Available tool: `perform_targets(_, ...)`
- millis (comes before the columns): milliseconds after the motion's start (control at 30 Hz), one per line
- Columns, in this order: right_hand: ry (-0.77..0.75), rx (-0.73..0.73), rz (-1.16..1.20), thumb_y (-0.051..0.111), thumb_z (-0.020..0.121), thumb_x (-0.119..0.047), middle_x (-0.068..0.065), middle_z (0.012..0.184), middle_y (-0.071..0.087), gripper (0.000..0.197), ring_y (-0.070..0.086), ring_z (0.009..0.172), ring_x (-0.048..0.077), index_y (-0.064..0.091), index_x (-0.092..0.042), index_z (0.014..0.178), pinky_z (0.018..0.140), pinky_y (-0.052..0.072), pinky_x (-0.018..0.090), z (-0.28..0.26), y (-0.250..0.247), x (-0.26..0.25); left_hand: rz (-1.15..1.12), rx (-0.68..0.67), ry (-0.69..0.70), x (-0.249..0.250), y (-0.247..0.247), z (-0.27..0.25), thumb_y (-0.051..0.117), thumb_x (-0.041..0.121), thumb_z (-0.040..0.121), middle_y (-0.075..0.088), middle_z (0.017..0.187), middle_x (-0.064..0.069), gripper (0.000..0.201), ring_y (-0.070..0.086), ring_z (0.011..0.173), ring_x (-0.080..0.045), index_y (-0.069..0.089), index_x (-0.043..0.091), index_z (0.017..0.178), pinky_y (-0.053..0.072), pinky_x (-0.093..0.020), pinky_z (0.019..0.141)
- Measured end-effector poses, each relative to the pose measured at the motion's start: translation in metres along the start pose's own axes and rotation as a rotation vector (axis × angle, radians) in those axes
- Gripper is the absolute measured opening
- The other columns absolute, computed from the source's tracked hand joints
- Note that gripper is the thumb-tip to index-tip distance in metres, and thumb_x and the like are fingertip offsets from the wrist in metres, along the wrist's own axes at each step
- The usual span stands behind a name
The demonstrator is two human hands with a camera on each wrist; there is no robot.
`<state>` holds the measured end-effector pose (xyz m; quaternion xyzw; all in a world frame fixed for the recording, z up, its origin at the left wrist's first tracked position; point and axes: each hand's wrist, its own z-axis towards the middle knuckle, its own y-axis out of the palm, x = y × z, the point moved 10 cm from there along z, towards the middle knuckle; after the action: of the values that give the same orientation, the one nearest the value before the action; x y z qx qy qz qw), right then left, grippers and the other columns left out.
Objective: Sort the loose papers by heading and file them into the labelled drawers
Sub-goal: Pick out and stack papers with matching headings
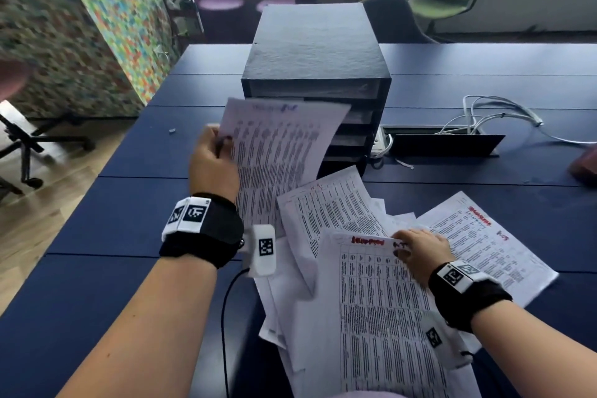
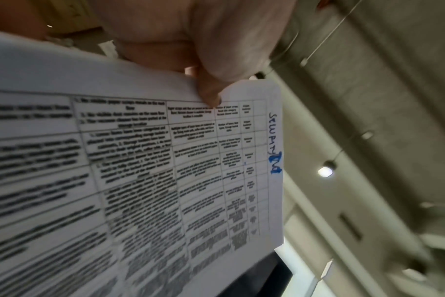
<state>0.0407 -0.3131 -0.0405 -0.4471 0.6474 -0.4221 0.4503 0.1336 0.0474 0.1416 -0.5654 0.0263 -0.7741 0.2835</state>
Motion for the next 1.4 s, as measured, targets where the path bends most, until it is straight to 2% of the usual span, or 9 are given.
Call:
perform_targets(167,-0.021,0.032,0.028,0.049,0.092,-0.037,-0.018,0.102,0.057,0.016,0.048,0.107,0.009,0.056,-0.040,0.106,0.100,0.030,0.036,-0.006,-0.005,0.001,-0.158,0.168,0.121,0.049,-0.027,0.012,0.038,0.015,0.093,0.060,0.089,0.001,0.014,0.055,0.081,-0.016,0.051,0.018,0.096,0.041,-0.028,0.071)
perform_targets(267,-0.034,0.046,0.060,0.049,0.093,-0.035,-0.019,0.101,0.057,0.016,0.046,0.103,0.008,0.057,-0.040,0.105,0.098,0.030,0.035,-0.010,-0.009,0.001,-0.259,0.131,0.175,0.062,-0.022,0.009,0.036,0.014,0.096,0.061,0.092,0.000,0.015,0.058,0.084,-0.020,0.049,0.019,0.098,0.045,-0.031,0.074)
perform_targets(400,-0.066,0.079,0.116,0.052,0.091,-0.034,-0.021,0.089,0.052,0.014,0.048,0.096,0.009,0.060,-0.038,0.102,0.093,0.033,0.033,-0.015,-0.022,-0.001,-0.230,0.019,0.078,0.024,0.015,-0.005,0.039,0.009,0.093,0.057,0.080,0.007,0.014,0.051,0.075,-0.015,0.049,0.020,0.091,0.042,-0.029,0.071)
perform_targets(567,-0.083,0.126,0.171,0.057,0.089,-0.030,-0.018,0.084,0.052,0.013,0.052,0.096,0.014,0.064,-0.032,0.100,0.092,0.036,0.034,-0.021,-0.046,-0.005,-0.186,-0.202,-0.112,-0.036,0.062,-0.050,0.040,0.001,0.094,0.060,0.083,0.002,0.022,0.053,0.075,-0.015,0.052,0.018,0.089,0.043,-0.026,0.073)
perform_targets(733,-0.097,0.188,0.184,0.058,0.088,-0.031,-0.022,0.079,0.051,0.011,0.054,0.091,0.014,0.064,-0.031,0.098,0.093,0.039,0.039,-0.020,-0.073,-0.008,-0.233,-0.280,-0.232,-0.051,0.079,-0.071,0.041,0.000,0.093,0.066,0.093,0.006,0.028,0.060,0.084,-0.010,0.057,0.022,0.096,0.047,-0.026,0.082)
perform_targets(900,-0.126,0.202,0.313,0.062,0.086,-0.027,-0.018,0.076,0.051,0.007,0.054,0.086,0.017,0.064,-0.027,0.092,0.089,0.042,0.039,-0.014,-0.105,-0.013,-0.334,-0.220,-0.179,-0.028,0.066,-0.051,0.041,-0.004,0.090,0.065,0.088,0.003,0.031,0.058,0.081,-0.013,0.056,0.023,0.086,0.047,-0.032,0.080)
perform_targets(1033,-0.167,0.162,0.470,0.068,0.081,-0.021,0.001,0.090,0.061,0.012,0.060,0.085,0.022,0.064,-0.031,0.085,0.085,0.048,0.035,-0.009,-0.121,-0.017,-0.526,-0.177,-0.090,0.013,0.052,-0.027,0.043,-0.007,0.090,0.069,0.073,0.018,0.028,0.059,0.069,0.005,0.053,0.018,0.084,0.047,-0.013,0.069)
perform_targets(1200,-0.205,0.106,0.540,0.069,0.081,-0.015,-0.001,0.084,0.065,0.032,0.061,0.075,0.018,0.058,-0.042,0.069,0.078,0.051,0.034,-0.007,-0.119,-0.023,-0.456,-0.160,-0.154,-0.003,0.051,-0.021,0.039,-0.010,0.092,0.068,0.073,0.017,0.036,0.059,0.066,0.008,0.054,0.023,0.084,0.047,-0.013,0.066)
perform_targets(1400,-0.149,0.030,0.436,0.065,0.085,-0.024,-0.016,0.072,0.061,0.017,0.054,0.065,0.006,0.055,-0.036,0.079,0.063,0.040,0.020,0.000,-0.101,-0.022,-0.109,-0.325,-0.418,-0.095,0.087,-0.073,0.038,-0.006,0.091,0.063,0.084,0.001,0.034,0.056,0.078,-0.019,0.057,0.021,0.086,0.043,-0.030,0.074)
